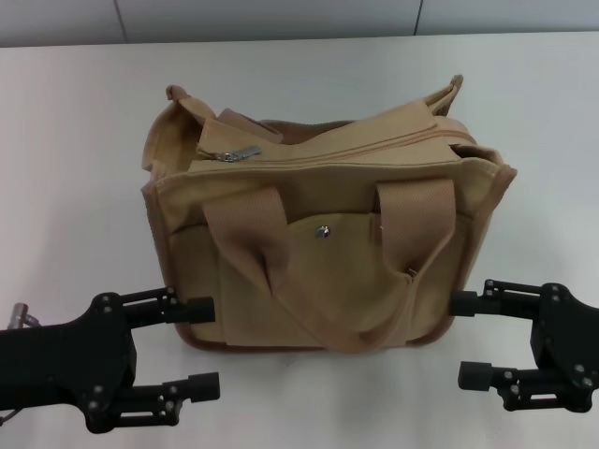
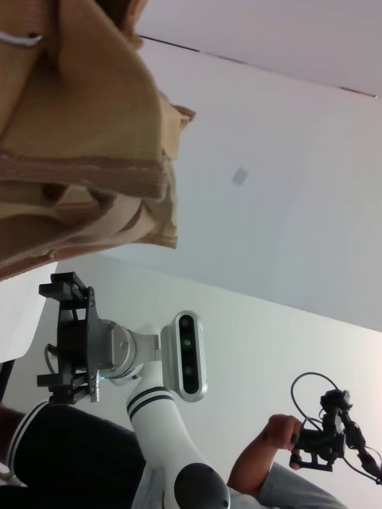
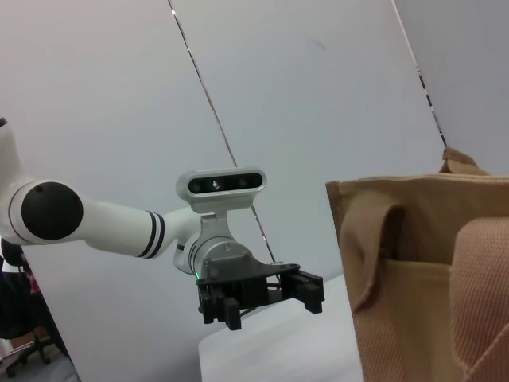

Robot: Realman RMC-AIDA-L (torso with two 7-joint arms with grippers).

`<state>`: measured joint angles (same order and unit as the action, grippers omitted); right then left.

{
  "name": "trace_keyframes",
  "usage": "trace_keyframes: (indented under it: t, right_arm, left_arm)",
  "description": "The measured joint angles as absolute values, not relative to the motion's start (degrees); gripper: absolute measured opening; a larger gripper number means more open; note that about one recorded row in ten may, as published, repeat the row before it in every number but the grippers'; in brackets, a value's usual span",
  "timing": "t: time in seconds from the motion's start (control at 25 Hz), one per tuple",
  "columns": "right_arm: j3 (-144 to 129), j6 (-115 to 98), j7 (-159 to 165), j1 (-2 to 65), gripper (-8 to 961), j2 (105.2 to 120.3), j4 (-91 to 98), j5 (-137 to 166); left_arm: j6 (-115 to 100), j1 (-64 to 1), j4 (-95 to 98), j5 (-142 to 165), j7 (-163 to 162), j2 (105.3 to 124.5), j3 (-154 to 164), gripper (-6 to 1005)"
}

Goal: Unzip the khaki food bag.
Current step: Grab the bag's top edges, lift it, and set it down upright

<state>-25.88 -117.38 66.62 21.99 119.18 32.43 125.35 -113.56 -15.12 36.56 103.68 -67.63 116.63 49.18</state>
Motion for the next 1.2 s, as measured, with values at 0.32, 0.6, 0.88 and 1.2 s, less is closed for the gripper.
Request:
trace_keyframes:
  t: [0.32, 0.6, 0.88, 1.2]
  right_arm:
    - [-26.0, -116.7, 66.6, 22.1, 780, 119.22, 32.4, 125.3]
    - [-26.0, -116.3, 66.6, 22.1, 780, 119.26, 31.7, 125.3]
    - [-26.2, -115.8, 66.8, 22.5, 779, 119.27, 31.6, 125.3]
    - [-26.2, -115.8, 67.1, 23.0, 780, 119.27, 31.6, 125.3]
  left_arm:
    - [-113.9, -14.8, 36.6, 103.6, -67.3, 116.67, 46.4, 726]
    - [-112.5, -13.4, 36.6, 103.7, -67.3, 117.63, 31.4, 701]
    - [-108.7, -14.4, 34.9, 103.7, -66.3, 118.77, 30.3, 676]
    - [-107.0, -18.0, 24.4, 103.9, -57.1, 118.83, 31.1, 648]
